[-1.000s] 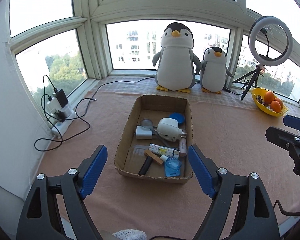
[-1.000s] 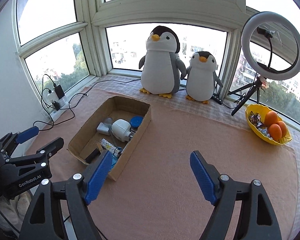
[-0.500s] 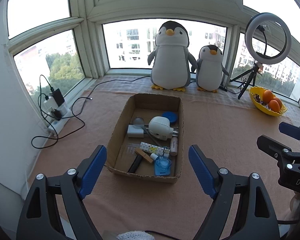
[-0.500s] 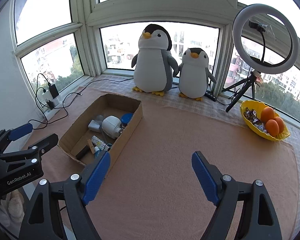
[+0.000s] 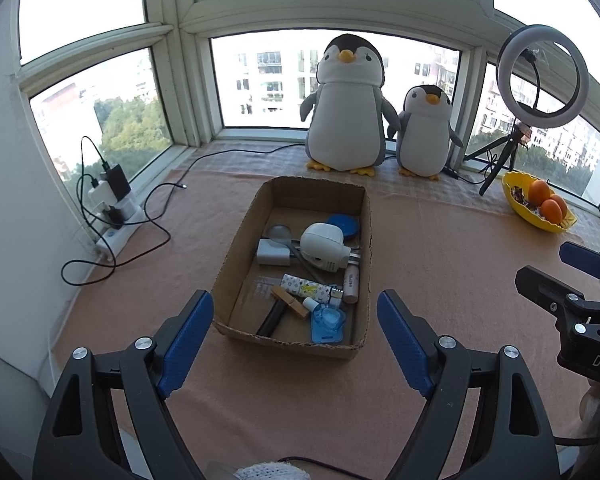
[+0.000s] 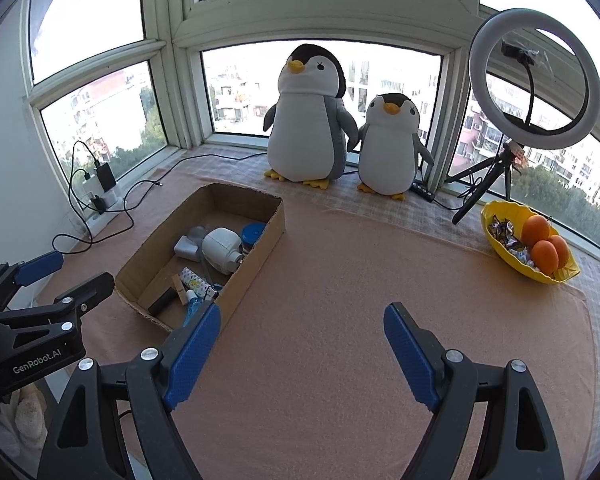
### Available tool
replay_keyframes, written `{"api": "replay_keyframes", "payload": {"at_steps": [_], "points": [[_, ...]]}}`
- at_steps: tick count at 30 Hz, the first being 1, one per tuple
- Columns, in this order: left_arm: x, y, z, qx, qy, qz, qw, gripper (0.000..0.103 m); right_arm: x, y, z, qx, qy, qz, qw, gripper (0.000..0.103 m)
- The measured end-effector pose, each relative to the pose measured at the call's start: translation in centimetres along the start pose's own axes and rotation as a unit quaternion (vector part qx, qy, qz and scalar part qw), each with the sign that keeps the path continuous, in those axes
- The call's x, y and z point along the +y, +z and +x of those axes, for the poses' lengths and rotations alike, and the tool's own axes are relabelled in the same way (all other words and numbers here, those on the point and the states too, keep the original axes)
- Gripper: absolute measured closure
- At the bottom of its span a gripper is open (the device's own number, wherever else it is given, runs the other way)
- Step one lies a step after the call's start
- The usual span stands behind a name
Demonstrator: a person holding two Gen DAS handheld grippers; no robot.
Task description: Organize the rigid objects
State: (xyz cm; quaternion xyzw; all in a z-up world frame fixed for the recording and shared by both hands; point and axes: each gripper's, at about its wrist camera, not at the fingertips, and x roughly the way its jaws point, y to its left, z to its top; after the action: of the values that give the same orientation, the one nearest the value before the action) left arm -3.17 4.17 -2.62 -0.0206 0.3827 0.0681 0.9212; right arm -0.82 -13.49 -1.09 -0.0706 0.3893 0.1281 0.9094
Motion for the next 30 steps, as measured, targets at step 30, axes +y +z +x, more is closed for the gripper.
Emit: {"api": "replay_keyframes", "payload": {"at_steps": [30], "points": [[0.00,0.02,0.26,0.002,-0.008,-0.001,1.0000,0.019,0.52,-0.18,0.52,0.008,-0.008,-0.009,1.000,0.019]]}}
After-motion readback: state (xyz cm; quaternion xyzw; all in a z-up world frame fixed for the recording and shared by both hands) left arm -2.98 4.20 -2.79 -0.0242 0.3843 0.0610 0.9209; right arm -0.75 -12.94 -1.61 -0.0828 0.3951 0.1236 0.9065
